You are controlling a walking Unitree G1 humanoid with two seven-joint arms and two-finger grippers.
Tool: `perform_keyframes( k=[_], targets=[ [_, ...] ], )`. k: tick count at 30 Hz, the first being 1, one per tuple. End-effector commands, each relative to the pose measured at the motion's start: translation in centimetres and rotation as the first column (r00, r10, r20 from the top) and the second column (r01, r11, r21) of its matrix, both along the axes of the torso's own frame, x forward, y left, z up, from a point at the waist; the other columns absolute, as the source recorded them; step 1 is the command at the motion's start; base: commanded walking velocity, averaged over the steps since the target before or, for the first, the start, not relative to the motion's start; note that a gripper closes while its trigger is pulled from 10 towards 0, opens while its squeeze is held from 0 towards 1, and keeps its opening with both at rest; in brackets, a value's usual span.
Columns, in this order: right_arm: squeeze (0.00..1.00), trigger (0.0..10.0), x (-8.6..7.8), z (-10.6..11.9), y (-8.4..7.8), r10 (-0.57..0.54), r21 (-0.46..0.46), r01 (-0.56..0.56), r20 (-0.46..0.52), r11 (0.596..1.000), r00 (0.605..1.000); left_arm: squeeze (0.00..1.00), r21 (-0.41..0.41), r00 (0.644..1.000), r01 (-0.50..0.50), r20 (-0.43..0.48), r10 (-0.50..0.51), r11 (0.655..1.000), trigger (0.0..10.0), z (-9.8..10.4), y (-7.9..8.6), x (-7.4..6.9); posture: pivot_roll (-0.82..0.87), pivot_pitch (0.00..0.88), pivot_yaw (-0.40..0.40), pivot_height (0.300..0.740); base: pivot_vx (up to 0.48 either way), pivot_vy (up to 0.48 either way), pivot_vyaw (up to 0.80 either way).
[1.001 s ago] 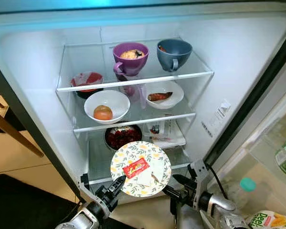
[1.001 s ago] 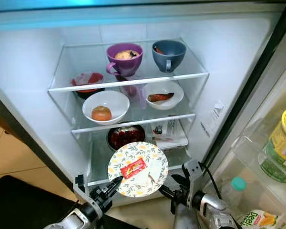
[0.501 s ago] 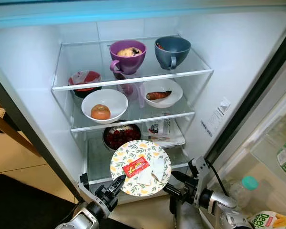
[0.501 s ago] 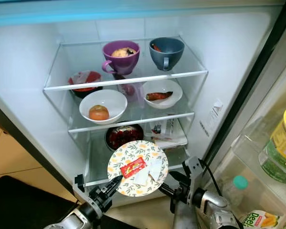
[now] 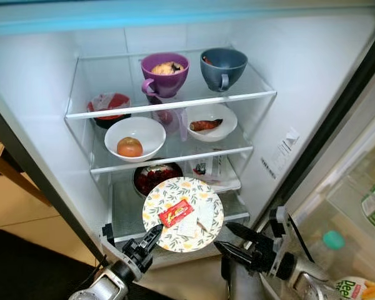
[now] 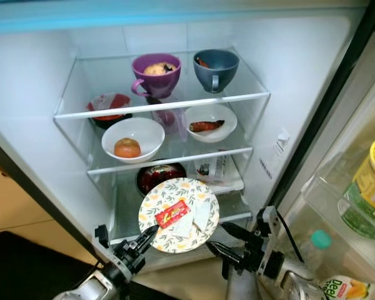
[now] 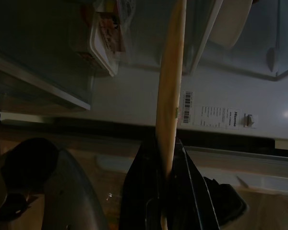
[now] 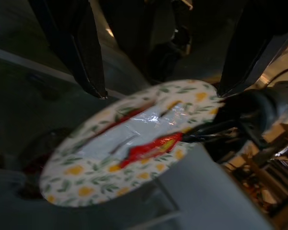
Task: Restocking fridge
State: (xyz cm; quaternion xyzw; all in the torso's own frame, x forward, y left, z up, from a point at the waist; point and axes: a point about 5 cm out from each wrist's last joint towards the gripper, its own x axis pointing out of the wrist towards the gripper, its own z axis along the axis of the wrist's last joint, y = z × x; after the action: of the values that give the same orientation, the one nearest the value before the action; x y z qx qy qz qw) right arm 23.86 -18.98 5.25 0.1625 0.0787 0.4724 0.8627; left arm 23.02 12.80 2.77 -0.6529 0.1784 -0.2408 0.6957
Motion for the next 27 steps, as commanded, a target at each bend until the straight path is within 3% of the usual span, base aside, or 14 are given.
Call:
perform_keyframes(
  k=[1, 4, 9, 16, 27],
  targets=[
    [0.0, 10.0, -0.5, 0.2, -0.5, 0.008, 0.019, -0.007, -0.004, 1.0, 1.0, 0.0, -0.002, 1.0, 0.001, 0.003, -0.001, 1.0, 10.0, 0.1, 0.1, -0.2, -0.05, 0.109, -0.003, 0.375, 0.0, 0.0, 0.0],
    [0.0, 10.0, -0.5, 0.5, -0.8, -0.008, 0.025, 0.007, 0.007, 1.0, 1.0, 0.0, -0.004, 1.0, 0.0, 0.006, 0.001, 1.0, 10.0, 0.2, 0.1, -0.2, -0.05, 0.109, -0.005, 0.375, 0.0, 0.0, 0.0],
    [0.0, 10.0, 0.1, 3.3, -2.8, -0.09, 0.029, 0.087, 0.101, 0.996, 0.991, 0.0, -0.013, 1.0, 0.007, 0.019, -0.007, 1.0, 10.0, 0.7, -0.1, -0.1, -0.05, 0.107, 0.0, 0.375, 0.0, 0.0, 0.0],
    [0.0, 10.0, 0.4, 5.1, -4.0, -0.097, -0.009, 0.099, 0.152, 0.995, 0.984, 0.0, -0.03, 0.998, 0.054, 0.036, -0.053, 0.998, 10.0, 1.6, -0.8, -0.3, -0.05, 0.105, -0.004, 0.375, 0.0, 0.0, 0.0],
    [0.0, 10.0, 0.4, 5.3, -5.4, -0.17, -0.088, 0.188, 0.175, 0.978, 0.97, 0.0, -0.039, 0.988, 0.138, 0.07, -0.135, 0.99, 10.0, 3.2, -0.8, -1.0, -0.04, 0.099, 0.0, 0.375, 0.0, 0.0, 0.0]
  ],
)
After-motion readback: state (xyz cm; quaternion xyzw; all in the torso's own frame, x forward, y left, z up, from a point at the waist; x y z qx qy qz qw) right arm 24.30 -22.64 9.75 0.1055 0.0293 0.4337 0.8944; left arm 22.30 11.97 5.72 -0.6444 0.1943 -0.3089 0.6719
